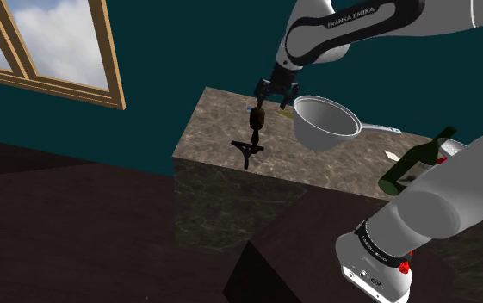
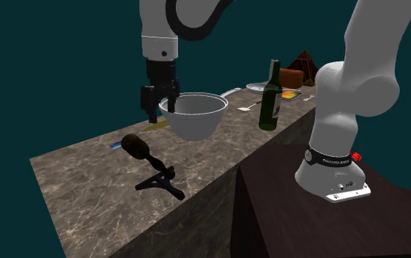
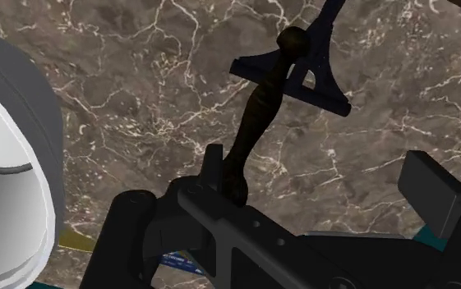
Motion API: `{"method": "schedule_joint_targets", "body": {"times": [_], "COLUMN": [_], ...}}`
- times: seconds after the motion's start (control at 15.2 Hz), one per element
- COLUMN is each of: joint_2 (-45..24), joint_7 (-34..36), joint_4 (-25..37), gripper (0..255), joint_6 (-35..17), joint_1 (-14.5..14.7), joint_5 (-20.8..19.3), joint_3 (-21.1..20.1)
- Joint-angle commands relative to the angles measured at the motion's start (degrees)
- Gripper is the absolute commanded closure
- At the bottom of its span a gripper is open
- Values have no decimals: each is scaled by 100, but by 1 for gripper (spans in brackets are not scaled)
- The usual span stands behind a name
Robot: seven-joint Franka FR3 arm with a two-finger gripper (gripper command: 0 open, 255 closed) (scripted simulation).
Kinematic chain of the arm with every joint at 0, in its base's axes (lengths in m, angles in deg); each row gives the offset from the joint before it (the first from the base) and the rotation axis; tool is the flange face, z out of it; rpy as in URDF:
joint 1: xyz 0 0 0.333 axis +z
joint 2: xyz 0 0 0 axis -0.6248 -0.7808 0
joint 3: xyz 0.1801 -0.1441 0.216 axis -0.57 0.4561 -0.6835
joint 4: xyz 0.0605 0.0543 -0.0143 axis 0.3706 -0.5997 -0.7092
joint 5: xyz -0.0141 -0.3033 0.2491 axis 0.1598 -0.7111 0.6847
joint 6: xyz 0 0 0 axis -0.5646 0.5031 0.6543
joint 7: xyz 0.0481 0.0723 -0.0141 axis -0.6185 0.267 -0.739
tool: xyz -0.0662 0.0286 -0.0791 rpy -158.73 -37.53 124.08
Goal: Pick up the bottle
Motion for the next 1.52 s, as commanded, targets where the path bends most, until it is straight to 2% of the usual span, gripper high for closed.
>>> {"method": "schedule_joint_targets", "body": {"times": [0.0,0.79,1.39,1.45], "joint_2": [-435,-2900,-3345,-3341], "joint_7": [258,1549,1555,1554], "joint_4": [195,1554,1550,1549], "gripper": [0,0,0,255], "joint_6": [-182,-949,-1399,-1395], "joint_1": [-64,-208,-199,-200], "joint_5": [-56,-150,-163,-163], "joint_3": [24,383,394,394]}}
